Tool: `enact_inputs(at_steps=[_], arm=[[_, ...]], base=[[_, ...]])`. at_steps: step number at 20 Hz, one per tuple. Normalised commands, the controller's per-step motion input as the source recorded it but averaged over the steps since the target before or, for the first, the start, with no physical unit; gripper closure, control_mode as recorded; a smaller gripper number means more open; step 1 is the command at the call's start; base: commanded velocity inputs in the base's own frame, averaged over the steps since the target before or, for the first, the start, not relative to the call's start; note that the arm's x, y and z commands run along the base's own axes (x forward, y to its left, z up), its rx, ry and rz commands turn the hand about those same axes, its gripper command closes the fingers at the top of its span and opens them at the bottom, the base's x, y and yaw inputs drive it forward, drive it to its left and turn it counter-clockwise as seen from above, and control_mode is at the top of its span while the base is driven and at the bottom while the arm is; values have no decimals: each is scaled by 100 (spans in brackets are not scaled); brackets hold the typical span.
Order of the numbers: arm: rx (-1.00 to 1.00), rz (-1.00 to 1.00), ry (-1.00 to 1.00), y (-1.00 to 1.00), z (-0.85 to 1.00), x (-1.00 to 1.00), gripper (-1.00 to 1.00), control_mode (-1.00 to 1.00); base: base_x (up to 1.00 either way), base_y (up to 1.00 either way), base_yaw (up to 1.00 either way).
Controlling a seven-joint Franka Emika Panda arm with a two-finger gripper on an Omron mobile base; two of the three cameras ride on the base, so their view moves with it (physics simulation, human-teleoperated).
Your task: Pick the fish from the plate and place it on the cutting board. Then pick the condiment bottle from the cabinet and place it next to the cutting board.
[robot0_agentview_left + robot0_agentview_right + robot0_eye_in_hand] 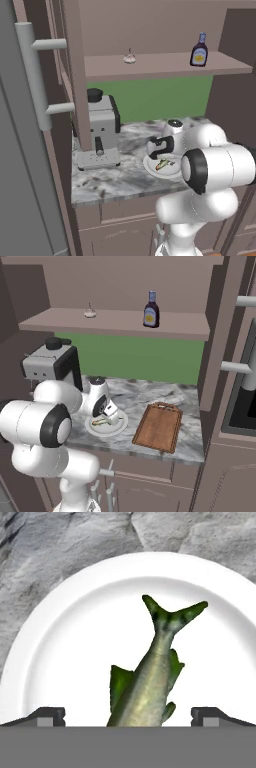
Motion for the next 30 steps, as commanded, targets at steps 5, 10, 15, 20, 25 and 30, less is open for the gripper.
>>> enact_inputs(at_steps=[5, 10, 15, 20, 25, 30], arm=[[0, -1, 0, 0, -16, 7, -100, -100], [0, -1, 0, 0, -17, 7, -100, -100], [0, -1, 0, 0, -13, 4, 100, -100], [0, 0, 0, 0, 0, 0, 100, -100], [0, 0, 0, 0, 0, 0, 100, -100], [0, 0, 0, 0, 0, 0, 100, -100]], base=[[0, 0, 0], [0, 0, 0], [0, 0, 0], [0, 0, 0], [0, 0, 0], [0, 0, 0]])
